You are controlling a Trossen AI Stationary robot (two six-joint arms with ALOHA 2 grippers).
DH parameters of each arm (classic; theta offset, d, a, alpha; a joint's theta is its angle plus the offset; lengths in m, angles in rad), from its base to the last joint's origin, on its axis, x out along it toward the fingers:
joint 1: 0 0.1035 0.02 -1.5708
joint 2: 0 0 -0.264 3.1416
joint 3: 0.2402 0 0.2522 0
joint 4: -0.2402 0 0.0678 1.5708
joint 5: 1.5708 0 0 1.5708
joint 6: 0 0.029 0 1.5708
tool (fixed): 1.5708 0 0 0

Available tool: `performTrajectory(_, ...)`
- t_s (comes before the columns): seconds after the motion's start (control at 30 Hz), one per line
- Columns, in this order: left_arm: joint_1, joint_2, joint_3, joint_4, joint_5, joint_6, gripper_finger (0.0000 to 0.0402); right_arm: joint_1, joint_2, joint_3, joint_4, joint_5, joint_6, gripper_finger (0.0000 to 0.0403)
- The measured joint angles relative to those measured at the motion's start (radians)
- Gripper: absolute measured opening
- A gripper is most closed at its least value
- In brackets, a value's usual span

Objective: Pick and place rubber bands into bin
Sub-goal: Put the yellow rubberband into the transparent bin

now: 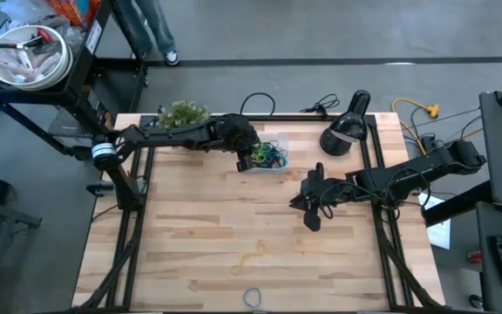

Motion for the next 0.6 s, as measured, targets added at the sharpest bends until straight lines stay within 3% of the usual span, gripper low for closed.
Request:
performTrajectory(0.13,-0.002,-0.012,-0.001,-0.020,0.001,-0.075,0.0113,0.000,0.000,0.000,0.007,-0.009,0.030,0.0057)
performTrajectory(0.3,-0.031,-0.092,-0.001,-0.112,0.086,-0.104,0.0123,0.001,0.009,0.000,0.018,-0.132,-0.017,0.0057)
performTrajectory(0.6,-0.210,-0.297,-0.028,-0.205,0.116,-0.158,0.0123,0.016,0.173,0.008,0.221,-0.296,-0.097,0.0057)
